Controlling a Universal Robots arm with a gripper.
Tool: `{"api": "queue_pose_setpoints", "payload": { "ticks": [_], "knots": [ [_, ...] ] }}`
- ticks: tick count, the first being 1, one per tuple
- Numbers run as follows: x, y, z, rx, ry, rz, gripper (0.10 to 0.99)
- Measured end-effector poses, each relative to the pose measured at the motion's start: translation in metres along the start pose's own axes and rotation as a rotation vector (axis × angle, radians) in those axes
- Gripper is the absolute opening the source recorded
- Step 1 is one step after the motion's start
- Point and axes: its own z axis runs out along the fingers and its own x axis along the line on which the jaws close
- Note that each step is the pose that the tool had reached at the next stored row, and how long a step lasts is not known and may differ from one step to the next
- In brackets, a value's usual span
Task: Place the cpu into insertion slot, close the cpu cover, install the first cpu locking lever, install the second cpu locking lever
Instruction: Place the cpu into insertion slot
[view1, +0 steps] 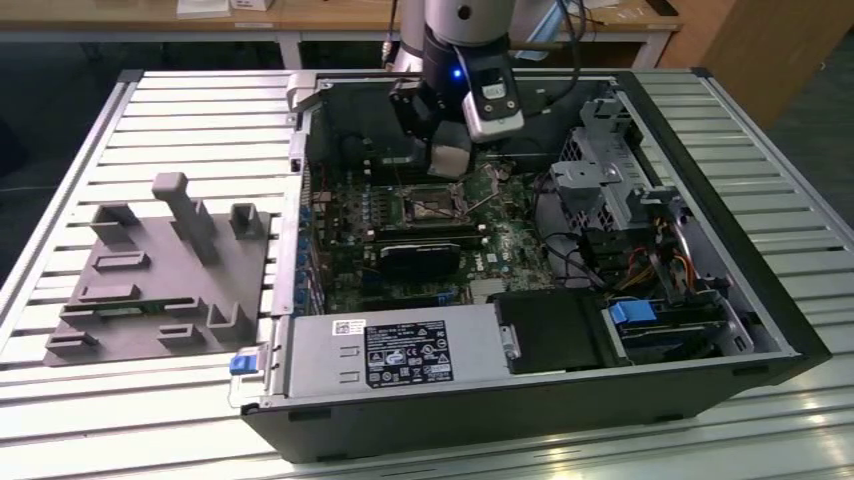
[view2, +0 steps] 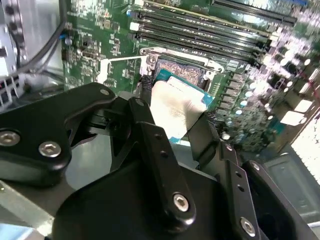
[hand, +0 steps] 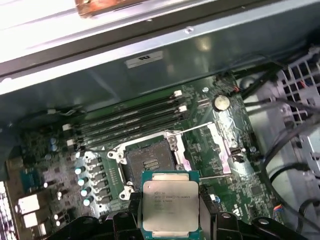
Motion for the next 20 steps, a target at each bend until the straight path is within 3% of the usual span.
{"api": "queue_pose_setpoints", "payload": {
  "ticks": [20],
  "knots": [
    [0.0, -0.0006, 0.0063, -0.001, -0.0365, 0.363, 0.537]
  ]
}}
